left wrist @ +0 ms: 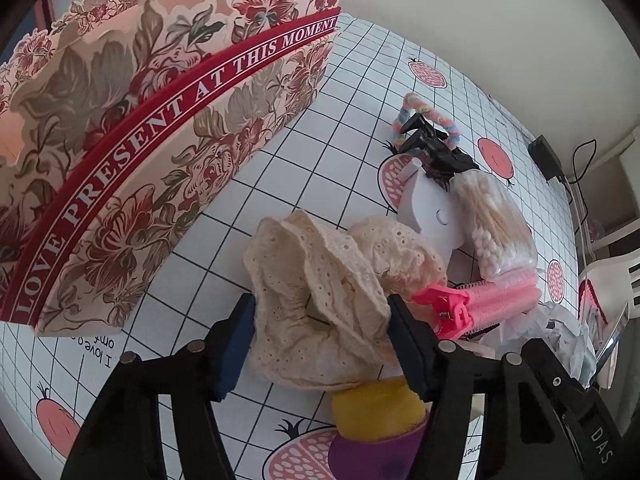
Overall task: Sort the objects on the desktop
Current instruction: 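Grasp the cream lace cloth with left gripper while right grasps crumpled white paper, then lift the lace cloth and white paper up off the pile with both grippers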
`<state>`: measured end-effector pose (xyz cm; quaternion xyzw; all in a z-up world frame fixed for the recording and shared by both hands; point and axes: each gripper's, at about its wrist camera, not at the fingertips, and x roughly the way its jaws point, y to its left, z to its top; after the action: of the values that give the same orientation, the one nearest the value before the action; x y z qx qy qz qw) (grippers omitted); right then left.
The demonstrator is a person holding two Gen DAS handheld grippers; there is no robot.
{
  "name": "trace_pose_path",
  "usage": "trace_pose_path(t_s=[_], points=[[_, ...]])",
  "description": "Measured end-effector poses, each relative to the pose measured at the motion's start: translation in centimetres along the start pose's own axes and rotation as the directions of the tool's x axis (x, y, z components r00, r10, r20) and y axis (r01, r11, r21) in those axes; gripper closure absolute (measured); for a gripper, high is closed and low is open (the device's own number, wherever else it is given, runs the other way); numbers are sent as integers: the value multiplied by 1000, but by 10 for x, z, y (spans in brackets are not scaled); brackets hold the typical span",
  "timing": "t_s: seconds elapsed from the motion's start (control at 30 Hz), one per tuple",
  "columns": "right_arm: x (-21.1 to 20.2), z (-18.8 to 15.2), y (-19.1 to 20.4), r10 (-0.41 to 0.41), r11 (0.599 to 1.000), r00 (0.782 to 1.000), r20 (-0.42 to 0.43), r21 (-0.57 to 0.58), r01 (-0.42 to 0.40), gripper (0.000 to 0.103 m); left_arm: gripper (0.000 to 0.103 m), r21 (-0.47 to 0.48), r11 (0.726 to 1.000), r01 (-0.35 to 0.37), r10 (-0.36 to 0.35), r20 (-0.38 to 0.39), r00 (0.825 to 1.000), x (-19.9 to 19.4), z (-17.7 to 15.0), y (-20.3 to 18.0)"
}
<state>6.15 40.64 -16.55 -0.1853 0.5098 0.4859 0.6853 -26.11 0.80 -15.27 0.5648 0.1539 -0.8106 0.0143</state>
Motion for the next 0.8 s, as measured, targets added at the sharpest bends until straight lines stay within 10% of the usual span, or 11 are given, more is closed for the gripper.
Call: trace_pose_path(t_s=[0.37,0.8], points=[[-6,4,-2,5,1000,1000,22,19,-6,56,73,2,999,42,-42,3,999,2,-8,-4],[-40,21,1,43,997,991,125,59,-51,56,79,-6,996,92,-91,64,994,-27,-8,-8]])
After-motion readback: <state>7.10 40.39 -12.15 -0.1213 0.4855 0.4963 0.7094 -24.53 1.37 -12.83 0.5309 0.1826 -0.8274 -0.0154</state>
